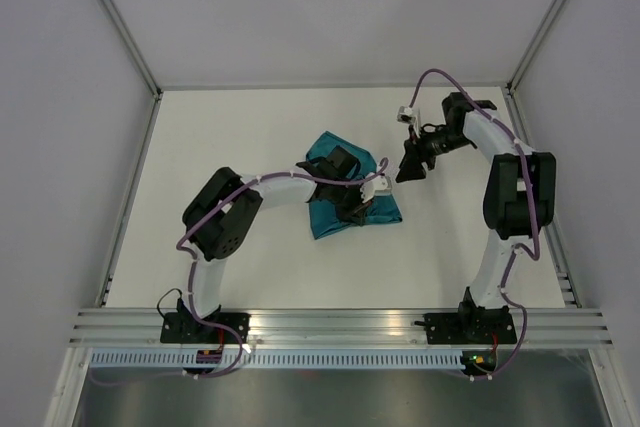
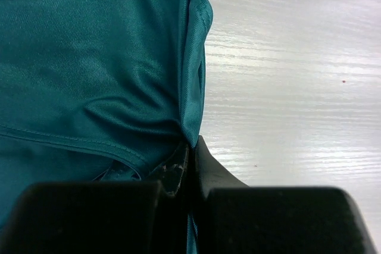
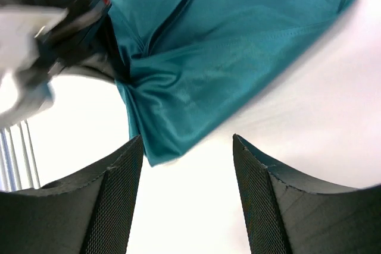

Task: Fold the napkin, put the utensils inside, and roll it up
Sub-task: Roll the napkin with the utensil

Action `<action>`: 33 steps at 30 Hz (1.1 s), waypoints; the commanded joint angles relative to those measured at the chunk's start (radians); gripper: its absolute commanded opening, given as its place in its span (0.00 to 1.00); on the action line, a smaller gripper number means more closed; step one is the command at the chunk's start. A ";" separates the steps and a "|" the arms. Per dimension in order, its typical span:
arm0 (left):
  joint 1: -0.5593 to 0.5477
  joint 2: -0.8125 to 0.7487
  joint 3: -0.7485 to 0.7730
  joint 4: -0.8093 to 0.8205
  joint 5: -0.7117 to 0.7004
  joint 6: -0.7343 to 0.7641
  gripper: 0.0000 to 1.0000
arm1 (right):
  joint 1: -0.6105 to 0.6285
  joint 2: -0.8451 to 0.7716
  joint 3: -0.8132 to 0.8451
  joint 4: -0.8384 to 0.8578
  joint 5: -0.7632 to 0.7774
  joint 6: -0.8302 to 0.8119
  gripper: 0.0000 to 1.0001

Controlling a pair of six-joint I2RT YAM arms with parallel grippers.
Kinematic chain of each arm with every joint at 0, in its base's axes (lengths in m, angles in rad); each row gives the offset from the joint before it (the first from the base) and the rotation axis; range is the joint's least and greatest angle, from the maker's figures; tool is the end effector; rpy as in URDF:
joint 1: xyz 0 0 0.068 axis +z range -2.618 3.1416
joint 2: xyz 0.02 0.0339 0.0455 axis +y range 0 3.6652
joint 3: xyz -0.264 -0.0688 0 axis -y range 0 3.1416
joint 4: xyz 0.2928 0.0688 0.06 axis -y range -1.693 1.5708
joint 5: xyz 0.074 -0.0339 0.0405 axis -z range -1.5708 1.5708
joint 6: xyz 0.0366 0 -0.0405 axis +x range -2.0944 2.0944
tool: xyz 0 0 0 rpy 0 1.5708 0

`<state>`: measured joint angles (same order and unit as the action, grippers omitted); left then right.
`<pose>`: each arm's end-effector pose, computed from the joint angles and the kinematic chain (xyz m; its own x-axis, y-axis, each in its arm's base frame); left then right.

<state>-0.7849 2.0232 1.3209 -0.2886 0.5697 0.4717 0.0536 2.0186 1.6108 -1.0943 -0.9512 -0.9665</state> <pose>0.3080 -0.3356 0.1199 -0.1617 0.7024 -0.6931 0.9853 0.0760 -0.1529 0.4312 0.0530 0.1954 -0.4945 -0.5051 -0.7074 -0.8692 0.2838 0.4050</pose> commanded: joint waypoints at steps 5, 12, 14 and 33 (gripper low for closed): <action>0.088 0.091 0.130 -0.162 0.288 -0.129 0.02 | -0.009 -0.340 -0.352 0.382 -0.031 0.038 0.69; 0.125 0.187 0.236 -0.250 0.407 -0.171 0.02 | 0.139 -0.558 -0.684 0.711 0.184 0.061 0.71; 0.127 0.210 0.264 -0.262 0.430 -0.180 0.02 | 0.216 -0.590 -0.733 0.787 0.260 0.061 0.71; 0.165 0.304 0.330 -0.325 0.561 -0.206 0.02 | 0.526 -0.497 -0.893 1.076 0.568 0.058 0.76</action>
<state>-0.6243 2.3131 1.6173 -0.5983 1.0786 0.2836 0.5564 1.4895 0.7101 -0.0666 -0.4149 -0.8894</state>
